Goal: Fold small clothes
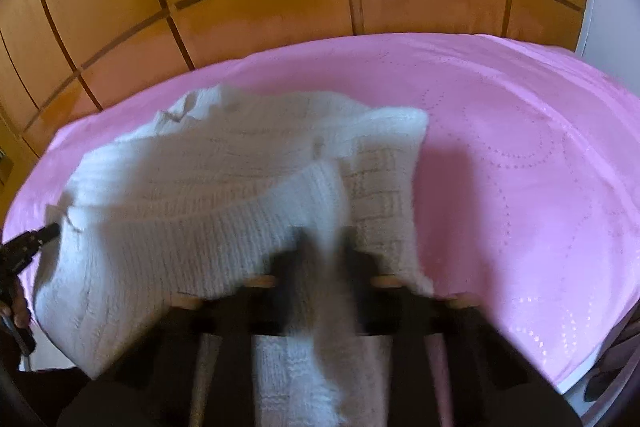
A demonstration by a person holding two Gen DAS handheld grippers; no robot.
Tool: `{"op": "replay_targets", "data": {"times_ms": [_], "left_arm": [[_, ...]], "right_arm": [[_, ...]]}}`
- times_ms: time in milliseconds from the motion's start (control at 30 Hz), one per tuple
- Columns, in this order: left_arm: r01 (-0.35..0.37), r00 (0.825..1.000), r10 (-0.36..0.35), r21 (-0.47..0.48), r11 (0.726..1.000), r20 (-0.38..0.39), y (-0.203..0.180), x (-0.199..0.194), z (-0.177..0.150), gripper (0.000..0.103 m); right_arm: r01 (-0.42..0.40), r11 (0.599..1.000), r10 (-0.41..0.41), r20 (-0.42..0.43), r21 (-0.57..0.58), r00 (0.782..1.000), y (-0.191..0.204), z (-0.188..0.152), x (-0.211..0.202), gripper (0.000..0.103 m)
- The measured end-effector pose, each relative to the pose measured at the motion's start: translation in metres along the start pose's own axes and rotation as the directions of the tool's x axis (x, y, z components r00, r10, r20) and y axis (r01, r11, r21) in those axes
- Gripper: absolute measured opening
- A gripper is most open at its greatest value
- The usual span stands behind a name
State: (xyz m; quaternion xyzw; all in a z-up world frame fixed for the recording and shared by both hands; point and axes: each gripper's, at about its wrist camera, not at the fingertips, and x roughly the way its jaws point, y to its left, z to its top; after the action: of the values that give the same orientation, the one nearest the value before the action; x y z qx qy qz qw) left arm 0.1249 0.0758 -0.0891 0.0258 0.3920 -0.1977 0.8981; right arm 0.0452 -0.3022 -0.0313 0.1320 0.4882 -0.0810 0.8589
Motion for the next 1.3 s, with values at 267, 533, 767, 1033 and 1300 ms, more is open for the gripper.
{"op": "replay_targets", "data": {"times_ms": [267, 533, 767, 1033, 1300], "left_arm": [[0.071, 0.988, -0.058, -0.09, 0.993, 0.14, 0.016, -0.061, 0.024, 0.005], [0.05, 0.981, -0.019, -0.159, 0.986, 0.194, 0.025, -0.043, 0.1, 0.005], [-0.089, 0.994, 0.098, -0.17, 0.981, 0.045, 0.036, 0.046, 0.134, 0.005], [-0.157, 0.988, 0.154, -0.235, 0.959, -0.03, 0.05, 0.058, 0.123, 0.032], [0.092, 0.995, -0.084, -0.126, 0.988, 0.062, 0.001, 0.026, 0.124, 0.033]], "right_arm": [[-0.041, 0.999, 0.038, 0.136, 0.02, 0.99, 0.002, 0.023, -0.066, 0.005], [-0.012, 0.995, -0.011, 0.222, 0.1, 0.975, -0.007, 0.09, -0.049, 0.005], [0.098, 0.98, -0.114, 0.082, 0.173, 0.99, -0.026, 0.124, 0.048, 0.005], [0.141, 0.967, -0.155, 0.049, 0.212, 0.987, -0.033, 0.108, 0.074, 0.057], [-0.111, 0.993, 0.108, 0.075, 0.045, 0.991, 0.041, 0.106, 0.044, 0.054]]}}
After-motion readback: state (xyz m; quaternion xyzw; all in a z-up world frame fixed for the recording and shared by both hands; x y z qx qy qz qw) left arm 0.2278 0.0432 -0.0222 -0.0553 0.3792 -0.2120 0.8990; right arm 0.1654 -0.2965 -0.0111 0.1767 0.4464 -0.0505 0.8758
